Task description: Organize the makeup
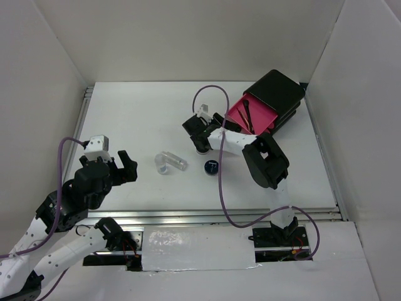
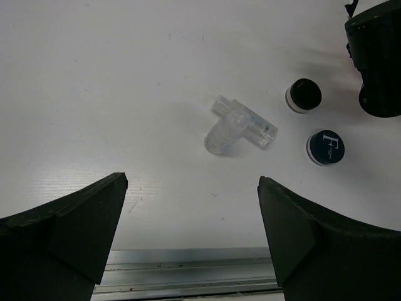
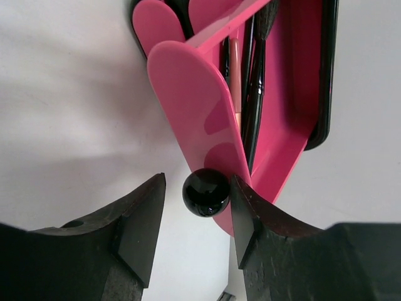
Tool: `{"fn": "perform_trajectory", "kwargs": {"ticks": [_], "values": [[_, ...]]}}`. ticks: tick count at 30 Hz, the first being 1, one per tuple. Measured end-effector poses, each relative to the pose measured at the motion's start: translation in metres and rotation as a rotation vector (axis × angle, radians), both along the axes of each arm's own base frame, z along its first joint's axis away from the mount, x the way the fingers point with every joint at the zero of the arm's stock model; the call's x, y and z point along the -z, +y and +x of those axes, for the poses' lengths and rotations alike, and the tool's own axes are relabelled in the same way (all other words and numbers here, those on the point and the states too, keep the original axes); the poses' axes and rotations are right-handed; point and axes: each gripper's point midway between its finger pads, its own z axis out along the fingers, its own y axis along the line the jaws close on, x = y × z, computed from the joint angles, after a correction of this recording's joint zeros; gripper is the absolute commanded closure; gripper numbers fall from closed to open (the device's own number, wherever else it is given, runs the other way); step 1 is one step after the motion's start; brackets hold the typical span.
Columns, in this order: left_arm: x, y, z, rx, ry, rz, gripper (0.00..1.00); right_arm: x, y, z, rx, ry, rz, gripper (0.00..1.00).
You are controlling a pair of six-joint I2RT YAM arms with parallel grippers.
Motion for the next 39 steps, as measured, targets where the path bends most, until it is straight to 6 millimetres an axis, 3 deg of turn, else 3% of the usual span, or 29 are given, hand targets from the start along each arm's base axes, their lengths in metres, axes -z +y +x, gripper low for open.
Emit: {"fn": "perform_trajectory", "kwargs": {"ticks": [7,17,24,33,39], "values": [[0.0,0.0,0.0,0.001,0.0,0.0,0.0,0.001,-0.007,-0.006,0.035,-0.026,-0.004,0.46],[0.0,0.0,0.0,0.001,0.0,0.0,0.01,-0.004,-0.017,-0.007,0.068,-0.05,0.002,0.62],[0.0,0.0,0.0,0.001,0.0,0.0,0.01,-0.007,-0.019,-0.008,0.076,-0.049,0.004,0.63],[0.0,0.0,0.0,0.002,-0.002,-0.002,0.01,-0.041,-0.019,0.0,0.041,-0.094,0.076,0.64],[-0.003,0.001,-0.003,0.004,-0.016,-0.013,0.01,-0.044,-0.036,0.01,0.06,-0.081,0.08,0.65]]}}
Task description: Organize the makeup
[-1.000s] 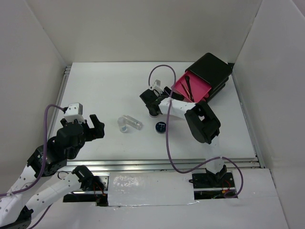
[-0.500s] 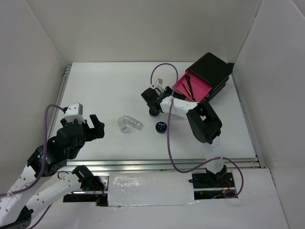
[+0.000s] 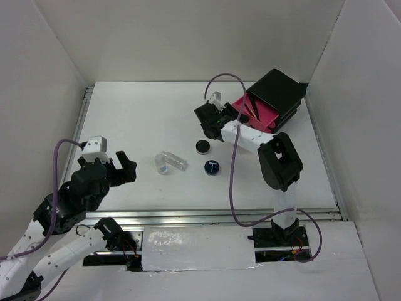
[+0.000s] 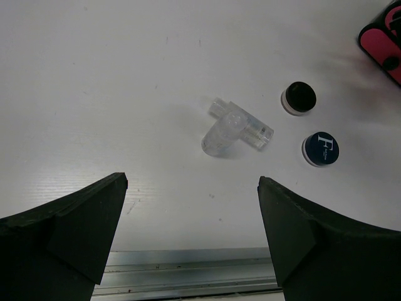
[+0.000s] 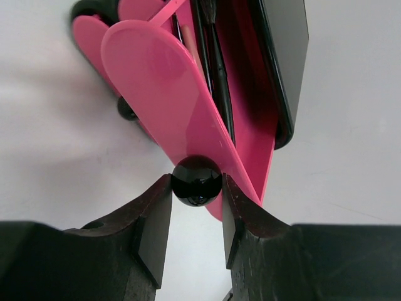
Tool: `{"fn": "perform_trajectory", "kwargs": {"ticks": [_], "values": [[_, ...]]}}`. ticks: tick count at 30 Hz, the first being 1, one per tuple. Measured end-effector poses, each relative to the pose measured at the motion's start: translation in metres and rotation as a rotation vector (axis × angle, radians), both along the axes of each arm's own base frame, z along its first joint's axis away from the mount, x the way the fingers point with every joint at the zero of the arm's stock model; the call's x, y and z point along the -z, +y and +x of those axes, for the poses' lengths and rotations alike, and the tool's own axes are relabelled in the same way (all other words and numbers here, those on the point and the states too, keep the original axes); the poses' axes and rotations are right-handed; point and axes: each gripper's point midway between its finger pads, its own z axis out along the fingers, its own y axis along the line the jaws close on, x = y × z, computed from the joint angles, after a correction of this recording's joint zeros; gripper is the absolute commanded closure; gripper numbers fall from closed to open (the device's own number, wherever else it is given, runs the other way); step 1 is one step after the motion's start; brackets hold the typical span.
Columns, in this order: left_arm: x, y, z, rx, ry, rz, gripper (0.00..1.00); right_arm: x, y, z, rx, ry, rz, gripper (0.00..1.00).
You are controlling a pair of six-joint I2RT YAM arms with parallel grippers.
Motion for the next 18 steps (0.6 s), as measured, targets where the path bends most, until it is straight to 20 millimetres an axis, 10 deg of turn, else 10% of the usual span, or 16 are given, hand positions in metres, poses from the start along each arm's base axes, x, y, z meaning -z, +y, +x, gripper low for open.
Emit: {"fn": "perform_trajectory", "kwargs": {"ticks": [18], "values": [[0.0,0.0,0.0,0.004,-0.002,0.0,0.01,-0.001,-0.051,0.045,0.038,-0.032,0.011,0.63]]}}
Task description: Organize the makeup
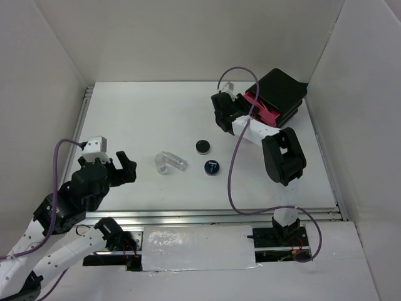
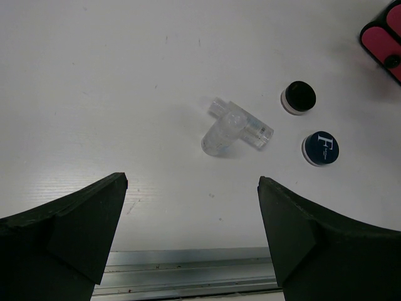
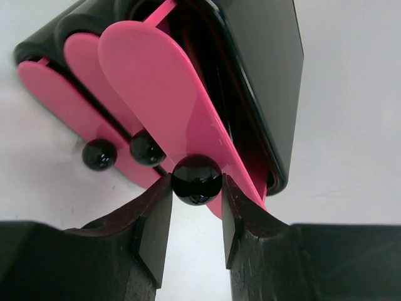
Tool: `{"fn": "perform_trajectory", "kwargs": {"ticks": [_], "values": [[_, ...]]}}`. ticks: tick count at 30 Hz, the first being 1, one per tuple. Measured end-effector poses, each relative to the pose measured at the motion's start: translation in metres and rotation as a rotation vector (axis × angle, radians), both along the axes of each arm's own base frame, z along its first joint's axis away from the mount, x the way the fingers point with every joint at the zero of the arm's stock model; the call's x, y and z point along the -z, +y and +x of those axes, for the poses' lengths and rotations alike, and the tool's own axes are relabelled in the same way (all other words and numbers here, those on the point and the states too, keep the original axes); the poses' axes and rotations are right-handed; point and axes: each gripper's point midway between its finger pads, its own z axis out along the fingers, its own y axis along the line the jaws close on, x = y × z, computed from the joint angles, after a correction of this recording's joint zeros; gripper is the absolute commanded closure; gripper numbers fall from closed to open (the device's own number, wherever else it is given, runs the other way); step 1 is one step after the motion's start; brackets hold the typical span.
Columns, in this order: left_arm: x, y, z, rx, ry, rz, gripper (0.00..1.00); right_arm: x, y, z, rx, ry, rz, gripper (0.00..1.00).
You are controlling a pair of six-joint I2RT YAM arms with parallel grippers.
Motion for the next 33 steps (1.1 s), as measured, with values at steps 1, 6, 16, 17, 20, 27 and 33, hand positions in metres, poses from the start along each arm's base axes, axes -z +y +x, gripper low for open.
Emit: {"fn": "perform_trajectory", "kwargs": {"ticks": [1,6,16,17,20,27,33], "values": [[0.0,0.0,0.0,0.0,0.001,0.001,0.01,0.001,-0.003,0.002,0.005,0.0,-0.006,0.62],[0.002,-0.001,0.001,0.001,0.007,0.007,0.01,0.0,-0.017,0.012,0.021,-0.015,-0.006,0.59],[0.004,-0.003,0.003,0.001,0.018,0.017,0.01,-0.001,-0.029,0.02,0.029,-0.028,-0.006,0.49],[0.004,-0.003,0.003,0.001,0.019,0.017,0.01,-0.001,-0.03,0.02,0.03,-0.028,-0.006,0.47],[0.004,-0.003,0.003,0.001,0.019,0.018,0.01,-0.003,-0.031,0.021,0.035,-0.035,-0.004,0.45],[0.006,-0.004,0.004,0.001,0.028,0.025,0.01,-0.005,-0.023,0.016,0.035,-0.069,0.032,0.35],[0.006,-0.004,0.004,0.0,0.027,0.025,0.01,-0.002,0.005,-0.006,-0.011,-0.08,0.045,0.35]]}}
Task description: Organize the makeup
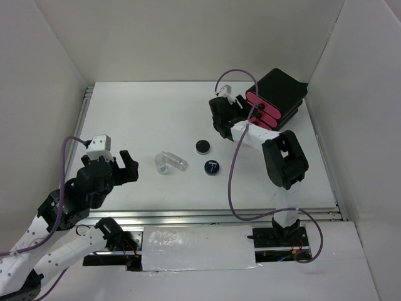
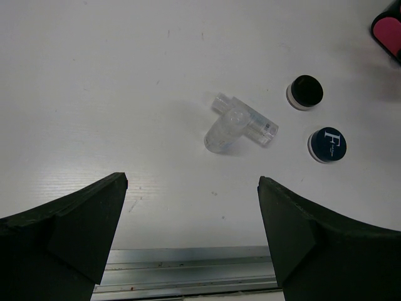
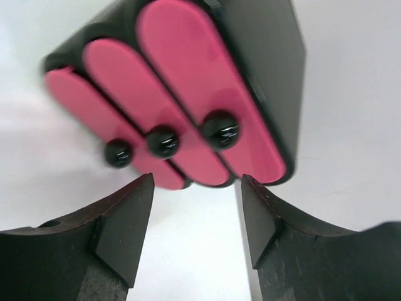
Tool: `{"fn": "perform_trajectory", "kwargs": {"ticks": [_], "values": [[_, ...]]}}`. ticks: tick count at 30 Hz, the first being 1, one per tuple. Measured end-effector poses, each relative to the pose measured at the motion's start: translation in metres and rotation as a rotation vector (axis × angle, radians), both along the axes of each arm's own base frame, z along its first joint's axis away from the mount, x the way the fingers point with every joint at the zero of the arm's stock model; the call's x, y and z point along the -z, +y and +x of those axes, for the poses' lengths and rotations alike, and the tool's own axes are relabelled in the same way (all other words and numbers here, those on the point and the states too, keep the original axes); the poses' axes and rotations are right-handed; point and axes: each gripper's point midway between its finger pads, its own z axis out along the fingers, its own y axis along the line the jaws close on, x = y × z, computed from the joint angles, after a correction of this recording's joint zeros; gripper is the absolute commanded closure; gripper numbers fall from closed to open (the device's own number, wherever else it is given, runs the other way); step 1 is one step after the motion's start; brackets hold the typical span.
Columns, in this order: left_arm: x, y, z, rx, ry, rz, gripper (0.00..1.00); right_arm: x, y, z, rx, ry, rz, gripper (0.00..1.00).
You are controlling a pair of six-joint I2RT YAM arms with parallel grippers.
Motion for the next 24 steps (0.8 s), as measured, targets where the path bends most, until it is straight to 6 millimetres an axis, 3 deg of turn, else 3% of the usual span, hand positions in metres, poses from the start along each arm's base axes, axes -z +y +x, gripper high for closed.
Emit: {"fn": "perform_trajectory", "kwargs": {"ticks": [5,18,24], "values": [[0.0,0.0,0.0,0.0,0.0,0.0,0.01,0.018,0.01,-0.008,-0.016,0.023,0.008,0.37],[0.0,0.0,0.0,0.0,0.0,0.0,0.0,0.081,-0.01,0.008,0.03,0.143,-0.045,0.38],[0.0,0.0,0.0,0.0,0.001,0.001,0.0,0.083,-0.021,0.014,0.053,0.15,-0.053,0.4]]}}
